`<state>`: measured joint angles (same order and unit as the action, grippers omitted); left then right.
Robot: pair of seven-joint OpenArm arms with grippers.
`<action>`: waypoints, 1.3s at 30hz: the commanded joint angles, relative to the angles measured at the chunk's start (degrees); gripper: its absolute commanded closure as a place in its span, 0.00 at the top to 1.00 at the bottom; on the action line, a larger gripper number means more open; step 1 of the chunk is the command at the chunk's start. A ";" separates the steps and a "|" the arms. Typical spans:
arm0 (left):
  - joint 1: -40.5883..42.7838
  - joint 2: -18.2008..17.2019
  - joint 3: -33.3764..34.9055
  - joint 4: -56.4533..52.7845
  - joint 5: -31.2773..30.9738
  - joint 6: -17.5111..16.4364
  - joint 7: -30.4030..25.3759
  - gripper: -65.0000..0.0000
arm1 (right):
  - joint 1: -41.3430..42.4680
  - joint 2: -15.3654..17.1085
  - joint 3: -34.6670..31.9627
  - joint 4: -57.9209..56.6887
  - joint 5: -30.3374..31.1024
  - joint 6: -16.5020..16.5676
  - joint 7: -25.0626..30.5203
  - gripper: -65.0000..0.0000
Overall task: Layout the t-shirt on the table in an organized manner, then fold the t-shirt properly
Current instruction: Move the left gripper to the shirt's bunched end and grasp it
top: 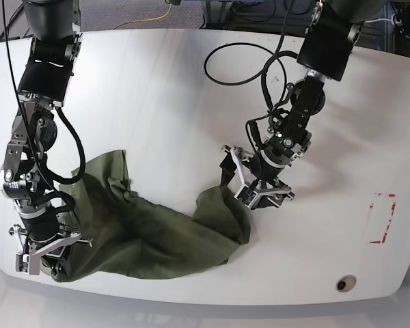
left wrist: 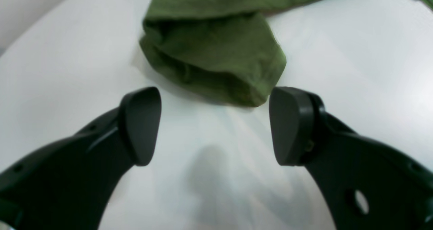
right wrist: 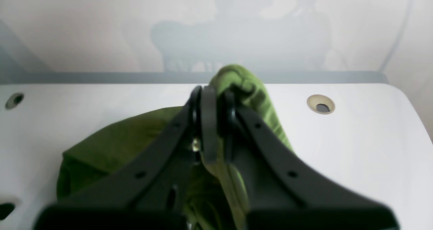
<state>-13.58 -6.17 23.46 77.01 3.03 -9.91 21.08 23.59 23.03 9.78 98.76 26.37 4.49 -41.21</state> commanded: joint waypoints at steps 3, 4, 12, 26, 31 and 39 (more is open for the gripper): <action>-3.25 0.86 1.11 -1.45 -0.26 0.20 -1.78 0.72 | 1.59 0.93 0.37 1.33 0.31 -0.05 1.69 0.00; -3.25 0.86 1.46 -1.98 -0.26 0.20 -1.78 0.72 | 1.59 0.93 0.37 1.33 0.31 -0.05 1.69 0.00; -5.19 1.65 6.03 -6.38 -0.35 0.29 -3.19 0.72 | 1.59 0.84 0.37 1.33 0.31 -0.05 1.69 0.00; -8.97 3.49 7.53 -15.52 -0.26 0.55 -3.45 0.72 | 1.59 0.84 0.37 1.33 0.40 -0.05 1.69 0.00; -10.11 5.08 7.53 -18.95 -0.26 0.55 -6.36 0.72 | 1.59 0.84 0.37 1.33 0.40 -0.05 1.69 0.00; -12.13 5.78 7.61 -25.28 -0.26 0.55 -9.26 0.72 | 1.59 0.49 0.37 1.33 0.40 -0.05 1.69 0.00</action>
<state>-23.59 -0.78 31.20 52.07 2.07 -9.78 11.53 23.59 23.03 9.80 98.96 26.37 4.43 -41.21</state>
